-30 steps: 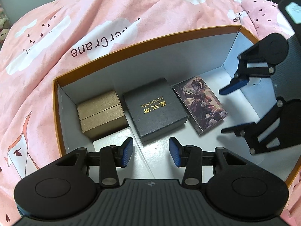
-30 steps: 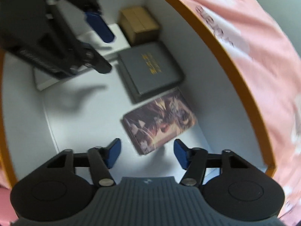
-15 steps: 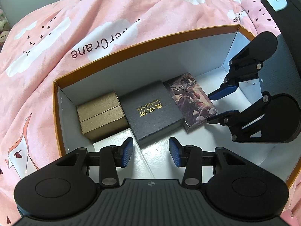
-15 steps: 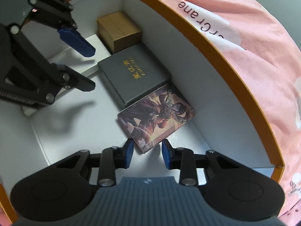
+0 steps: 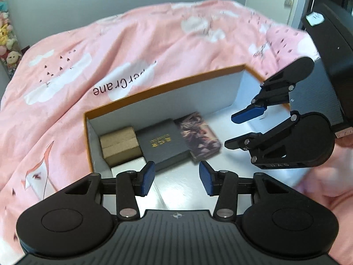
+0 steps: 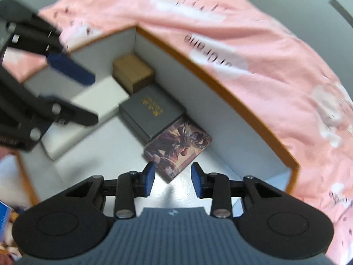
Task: Organize objects
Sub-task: 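Grasp the pink flat case with the right tool while the left tool reaches the pink pouch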
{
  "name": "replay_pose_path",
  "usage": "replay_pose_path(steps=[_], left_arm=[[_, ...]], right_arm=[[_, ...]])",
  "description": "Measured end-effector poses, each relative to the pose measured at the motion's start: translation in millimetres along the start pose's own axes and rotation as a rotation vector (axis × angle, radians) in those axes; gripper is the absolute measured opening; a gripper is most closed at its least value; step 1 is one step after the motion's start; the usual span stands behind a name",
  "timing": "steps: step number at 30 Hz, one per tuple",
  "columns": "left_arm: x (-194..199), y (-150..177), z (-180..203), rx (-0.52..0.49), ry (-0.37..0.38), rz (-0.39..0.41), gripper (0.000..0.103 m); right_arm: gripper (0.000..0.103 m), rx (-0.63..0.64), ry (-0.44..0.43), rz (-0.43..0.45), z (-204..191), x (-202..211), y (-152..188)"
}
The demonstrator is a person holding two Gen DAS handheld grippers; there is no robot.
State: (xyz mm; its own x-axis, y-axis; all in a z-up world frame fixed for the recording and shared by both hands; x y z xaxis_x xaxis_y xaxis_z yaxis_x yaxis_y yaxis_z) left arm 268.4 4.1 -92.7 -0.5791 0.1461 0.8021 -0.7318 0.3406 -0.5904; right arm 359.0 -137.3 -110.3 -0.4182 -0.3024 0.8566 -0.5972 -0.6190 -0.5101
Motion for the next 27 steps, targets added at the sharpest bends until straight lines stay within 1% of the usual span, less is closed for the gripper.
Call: replay_pose_path(steps=[1,2,3,5,6,8,9,10,13,15,17,19,21,23,27], left_arm=[[9.8,4.5,4.2,0.010,0.002,0.009,0.055],[3.7,5.0,10.7,0.019,0.005,0.016,0.055],[7.1,3.8,15.2,0.028,0.009,0.022,0.055],[13.0,6.0,20.0,0.044,0.022,0.032,0.055],[18.4,10.7,23.0,0.057,0.028,0.034,0.055],[36.1,22.5,28.9,0.088,0.040,0.031,0.056],[39.7,29.2,31.3,0.110,0.046,0.026,0.056],[35.1,33.9,31.4,0.132,0.046,0.020,0.057],[46.7,52.1,37.0,0.190,0.036,0.010,0.057],[52.9,59.2,46.0,0.207,0.059,0.023,0.058],[55.2,63.9,58.3,0.221,0.096,0.030,0.058],[56.7,67.3,74.3,0.214,0.150,0.032,0.058],[55.4,70.4,90.3,0.193,0.187,0.028,0.058],[49.6,74.4,103.6,0.171,0.203,0.009,0.058],[39.3,82.1,119.8,0.183,0.220,-0.036,0.058]], right_arm=[[0.038,-0.026,0.000,0.020,-1.5,10.2,3.1],[0.038,-0.056,-0.001,0.040,-2.5,20.7,6.5],[0.038,-0.085,-0.003,0.057,-1.3,28.9,7.7],[0.038,-0.150,-0.007,0.091,-15.5,51.5,20.1],[0.038,-0.178,-0.012,0.110,-27.4,63.0,17.8],[0.038,-0.233,-0.017,0.150,-30.6,89.1,31.2],[0.038,-0.258,-0.022,0.170,-32.8,102.3,39.2],[0.038,-0.280,-0.026,0.186,-32.5,114.4,49.2],[0.038,-0.358,-0.036,0.207,-39.0,123.6,75.2],[0.038,-0.411,-0.047,0.182,-43.4,122.9,97.0],[0.038,-0.480,-0.062,0.125,-46.5,123.8,122.2],[0.038,-0.556,-0.089,0.066,-50.2,119.6,145.1],[0.038,-0.632,-0.112,0.016,-55.6,114.8,165.5],[0.038,-0.702,-0.130,-0.031,-61.7,112.8,183.6],[0.039,-0.790,-0.155,-0.123,-74.2,104.3,209.1]])
Point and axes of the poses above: each gripper's, at about its wrist camera, not at the fingertips, and x roughly against the way its jaws point, z to its right, y to its underside, the point moved 8 cm from there along -x, roughly the way its jaws point, and after that the axes turned 12 degrees about -x, right-handed, at the moved point
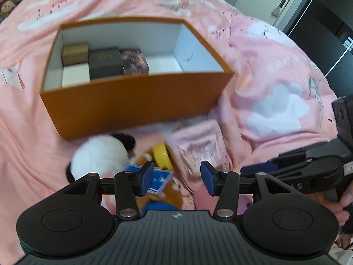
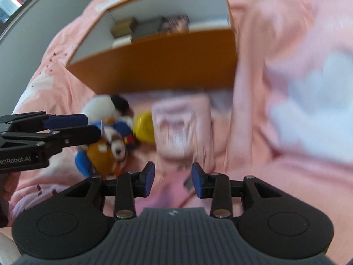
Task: Organize objects
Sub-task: 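Grasp the pink flat case with the right tool while the left tool reaches the pink pouch, then lift the pink case with the right tool while the left tool grasps the pink pouch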
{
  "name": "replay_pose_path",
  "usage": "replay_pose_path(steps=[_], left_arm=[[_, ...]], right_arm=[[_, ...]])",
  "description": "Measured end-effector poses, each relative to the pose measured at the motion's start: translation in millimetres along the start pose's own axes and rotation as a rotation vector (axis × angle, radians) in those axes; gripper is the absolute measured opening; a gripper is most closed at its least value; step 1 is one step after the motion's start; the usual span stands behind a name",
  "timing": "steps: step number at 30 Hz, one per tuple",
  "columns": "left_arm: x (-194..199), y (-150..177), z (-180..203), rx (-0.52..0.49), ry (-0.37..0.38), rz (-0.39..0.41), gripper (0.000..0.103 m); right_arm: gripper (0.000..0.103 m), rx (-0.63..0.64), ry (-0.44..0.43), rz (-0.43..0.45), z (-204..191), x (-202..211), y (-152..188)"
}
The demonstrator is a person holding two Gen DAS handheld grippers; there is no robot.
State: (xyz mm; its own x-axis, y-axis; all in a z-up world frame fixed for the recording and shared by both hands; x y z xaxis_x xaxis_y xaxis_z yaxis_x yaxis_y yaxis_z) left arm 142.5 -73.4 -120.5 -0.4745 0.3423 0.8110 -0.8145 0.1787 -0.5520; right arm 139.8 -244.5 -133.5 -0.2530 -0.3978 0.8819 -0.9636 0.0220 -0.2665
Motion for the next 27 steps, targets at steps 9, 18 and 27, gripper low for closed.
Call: replay_pose_path(steps=[9,18,27], left_arm=[[3.1,6.7,9.2,-0.017,-0.023,0.016,0.059],[6.4,5.6,7.6,0.001,-0.015,0.042,0.059],[-0.5,-3.5,-0.3,0.074,0.072,0.047,0.059]], right_arm=[[0.044,-0.086,0.009,-0.109,10.4,-22.3,29.2],[0.023,-0.046,-0.041,-0.039,-0.5,-5.6,28.7],[0.014,0.064,-0.086,0.112,-18.7,47.6,0.8]])
Point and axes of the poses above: each gripper's, at about its wrist camera, not at the fingertips, and x roughly against the way its jaws point, z to its right, y to its underside, the point moved 8 cm from there along -x, roughly the way its jaws point, and after that the axes turned 12 degrees about -x, right-handed, at the moved point
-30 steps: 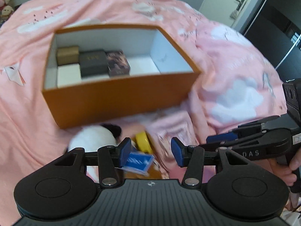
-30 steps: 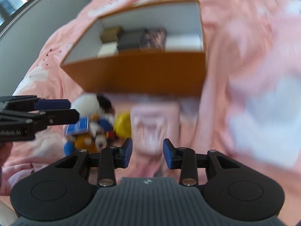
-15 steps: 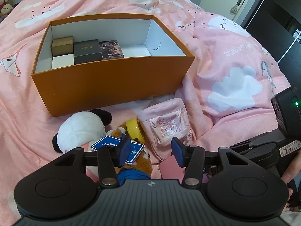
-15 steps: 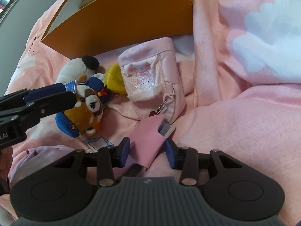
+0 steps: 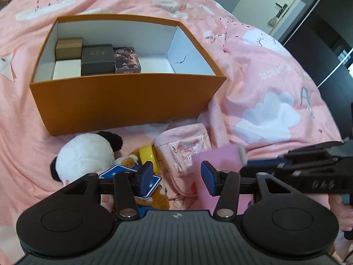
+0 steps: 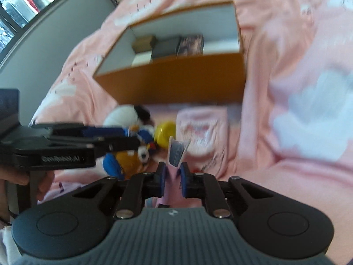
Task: Organize objects
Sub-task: 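Lift the pink case with the right tool while the left tool grasps the pink pouch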
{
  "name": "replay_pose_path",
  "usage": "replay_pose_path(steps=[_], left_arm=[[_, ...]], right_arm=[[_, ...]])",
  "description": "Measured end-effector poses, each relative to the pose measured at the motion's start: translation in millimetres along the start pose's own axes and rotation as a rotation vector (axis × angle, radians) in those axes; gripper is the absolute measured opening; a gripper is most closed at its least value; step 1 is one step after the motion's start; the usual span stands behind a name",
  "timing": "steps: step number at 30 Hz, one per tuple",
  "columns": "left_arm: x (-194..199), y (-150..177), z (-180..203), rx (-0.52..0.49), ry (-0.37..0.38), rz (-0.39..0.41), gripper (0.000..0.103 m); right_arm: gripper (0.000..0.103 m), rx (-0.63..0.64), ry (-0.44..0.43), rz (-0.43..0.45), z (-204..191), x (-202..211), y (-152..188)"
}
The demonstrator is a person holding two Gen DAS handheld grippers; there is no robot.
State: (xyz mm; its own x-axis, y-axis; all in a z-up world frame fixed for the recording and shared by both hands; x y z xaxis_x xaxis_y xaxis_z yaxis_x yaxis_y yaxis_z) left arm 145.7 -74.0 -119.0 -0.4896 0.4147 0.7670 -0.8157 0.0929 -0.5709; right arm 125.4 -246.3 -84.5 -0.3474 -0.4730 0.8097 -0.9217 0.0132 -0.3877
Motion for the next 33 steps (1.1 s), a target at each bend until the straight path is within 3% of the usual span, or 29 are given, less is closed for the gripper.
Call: replay_pose_path(steps=[4,8,16,20,22,25,33], left_arm=[[-10.1,-6.0,-5.4,0.030,0.048,-0.024,0.059],[-27.8,-11.7,-6.1,0.036,0.065,-0.066,0.066],[-67.9,-19.5,13.1,-0.019,0.100,-0.172,0.067],[-90.2,-16.1,12.8,0.008,0.072,-0.246,0.067],[-99.2,-13.3,10.1,0.016,0.035,-0.274,0.067],[-108.7,-10.1,6.6,-0.002,-0.027,-0.298,0.067],[-127.0,-4.2,5.2,0.044,-0.009,-0.312,0.073]], right_arm=[[0.014,0.011,0.035,0.087,10.0,13.8,-26.9],[0.014,0.021,0.096,0.145,30.9,10.8,-49.8],[0.014,-0.049,0.131,0.097,75.5,-21.7,-57.1],[0.014,-0.092,0.121,0.080,90.7,-30.5,-55.1],[0.020,-0.107,0.125,0.070,97.3,-33.7,-54.0],[0.021,-0.137,0.086,0.055,103.9,-38.5,-51.2],[0.025,-0.169,0.023,0.031,110.8,-45.2,-46.4]])
Point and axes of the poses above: each gripper's, at about its wrist camera, not at the fingertips, and x roughly against the way its jaws point, z to its right, y to its underside, the point moved 8 cm from there along -x, roughly the way its jaws point, and after that the axes turned 12 degrees about -x, right-handed, at the moved point
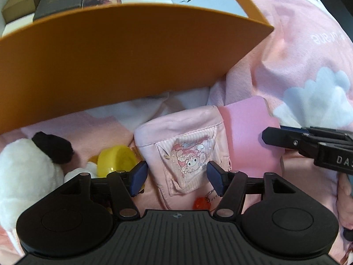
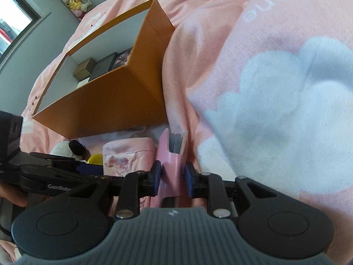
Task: Organize objects
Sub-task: 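Lift the pink case with the right tool while the left tool grasps the pink pouch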
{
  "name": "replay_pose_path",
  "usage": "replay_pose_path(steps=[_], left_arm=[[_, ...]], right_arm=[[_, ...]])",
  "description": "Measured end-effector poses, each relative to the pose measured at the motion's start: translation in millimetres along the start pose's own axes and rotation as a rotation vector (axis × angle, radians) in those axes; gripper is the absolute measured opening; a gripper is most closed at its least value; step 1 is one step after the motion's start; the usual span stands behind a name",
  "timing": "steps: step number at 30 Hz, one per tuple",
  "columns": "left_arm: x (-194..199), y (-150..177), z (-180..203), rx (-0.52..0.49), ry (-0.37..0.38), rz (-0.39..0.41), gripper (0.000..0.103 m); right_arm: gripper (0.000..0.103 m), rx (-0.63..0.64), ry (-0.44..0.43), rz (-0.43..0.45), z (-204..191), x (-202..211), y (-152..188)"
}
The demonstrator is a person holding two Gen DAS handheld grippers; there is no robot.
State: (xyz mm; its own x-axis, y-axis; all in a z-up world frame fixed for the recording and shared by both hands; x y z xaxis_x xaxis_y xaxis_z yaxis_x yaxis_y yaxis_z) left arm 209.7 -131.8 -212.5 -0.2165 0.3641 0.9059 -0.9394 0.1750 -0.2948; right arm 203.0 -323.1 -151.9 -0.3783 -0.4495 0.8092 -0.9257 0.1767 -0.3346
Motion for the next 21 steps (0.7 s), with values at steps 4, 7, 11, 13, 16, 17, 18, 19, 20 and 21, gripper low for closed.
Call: replay_pose_path(steps=[4,7,11,13,16,17,18,19,20,21], left_arm=[[-5.4,0.5,-2.0,0.033,0.025,0.012,0.068],[-4.8,2.7,-2.7,0.042,0.032,0.031,0.059],[2.8,7.6,-6.9,0.056,0.014,0.061,0.035],[8.6,10.7,-8.0,0.056,0.012,0.080,0.029],[20.5,14.5,-8.7,0.052,0.016,0.121,0.023],[25.4,15.9,-8.1,0.043,0.012,0.136,0.022],[30.2,17.1,-7.1,0.033,0.006,0.150,0.021],[34.6,18.1,-6.0,0.021,-0.003,0.164,0.021],[39.3,18.2,-4.4,0.009,-0.012,0.179,0.021],[45.2,18.9,-3.1,-0.004,-0.021,0.197,0.021]], right_arm=[[0.025,-0.010,-0.013,-0.003,0.3,-1.9,1.4],[0.023,-0.010,-0.017,-0.002,-0.5,-2.5,2.3],[0.022,0.003,-0.009,0.004,-3.9,-0.8,4.1],[0.022,0.018,0.002,0.007,-8.4,0.8,5.6],[0.021,0.046,0.020,0.008,-13.7,3.9,6.6],[0.021,0.051,0.024,0.009,-16.1,5.6,6.9],[0.021,0.056,0.026,0.011,-18.0,7.4,7.1],[0.021,0.063,0.029,0.017,-20.2,10.3,7.1],[0.021,0.072,0.031,0.025,-22.2,14.5,6.7],[0.021,0.082,0.033,0.035,-23.9,18.4,6.0]])
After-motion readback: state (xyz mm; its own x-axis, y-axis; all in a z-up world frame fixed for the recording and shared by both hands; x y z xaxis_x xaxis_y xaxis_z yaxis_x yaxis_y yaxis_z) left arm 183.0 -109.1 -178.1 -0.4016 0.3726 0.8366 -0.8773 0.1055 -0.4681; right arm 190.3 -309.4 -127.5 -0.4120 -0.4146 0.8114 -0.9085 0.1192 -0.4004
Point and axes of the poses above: each gripper's, at about its wrist camera, not at the fingertips, and x roughly against the way its jaws point, z to its right, y to its underside, the point moved 8 cm from there along -x, roughly the way its jaws point, and after that the axes turned 12 degrees about -x, right-handed, at the moved point
